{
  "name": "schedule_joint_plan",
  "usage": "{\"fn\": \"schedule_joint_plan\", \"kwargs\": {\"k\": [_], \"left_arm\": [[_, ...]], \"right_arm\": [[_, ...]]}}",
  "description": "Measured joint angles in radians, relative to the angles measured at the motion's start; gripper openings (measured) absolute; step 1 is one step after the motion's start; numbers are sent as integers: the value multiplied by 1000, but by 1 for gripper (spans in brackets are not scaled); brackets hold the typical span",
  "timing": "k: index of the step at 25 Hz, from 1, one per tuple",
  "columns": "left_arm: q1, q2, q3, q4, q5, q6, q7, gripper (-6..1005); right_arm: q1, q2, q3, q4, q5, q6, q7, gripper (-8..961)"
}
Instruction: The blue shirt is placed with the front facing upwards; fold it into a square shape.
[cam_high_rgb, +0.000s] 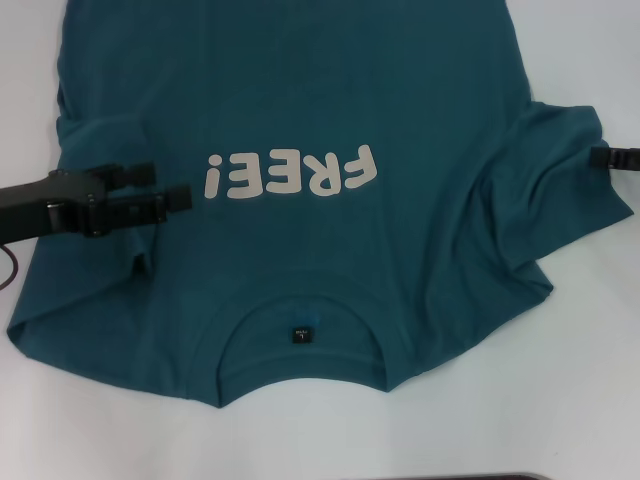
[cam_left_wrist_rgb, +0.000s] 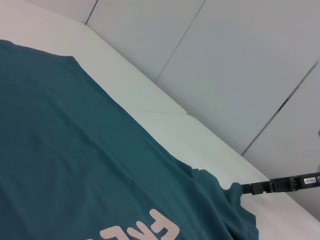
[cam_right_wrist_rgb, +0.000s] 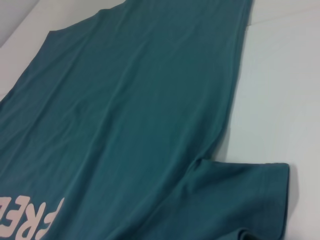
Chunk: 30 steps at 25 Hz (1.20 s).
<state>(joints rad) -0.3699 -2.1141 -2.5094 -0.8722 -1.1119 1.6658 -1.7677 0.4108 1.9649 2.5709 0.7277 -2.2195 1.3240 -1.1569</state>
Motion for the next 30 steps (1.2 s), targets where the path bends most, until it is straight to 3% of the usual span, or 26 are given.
{"fn": "schedule_joint_plan", "kwargs": {"k": [29, 30], "left_arm": [[-10, 1, 3, 12, 0, -25, 4, 908], [-9, 2, 3, 12, 0, -25, 5, 908]], "right_arm": [[47, 23, -42, -26, 0, -22, -3, 788], [47, 23, -40, -26, 1, -22, 0, 713]]}}
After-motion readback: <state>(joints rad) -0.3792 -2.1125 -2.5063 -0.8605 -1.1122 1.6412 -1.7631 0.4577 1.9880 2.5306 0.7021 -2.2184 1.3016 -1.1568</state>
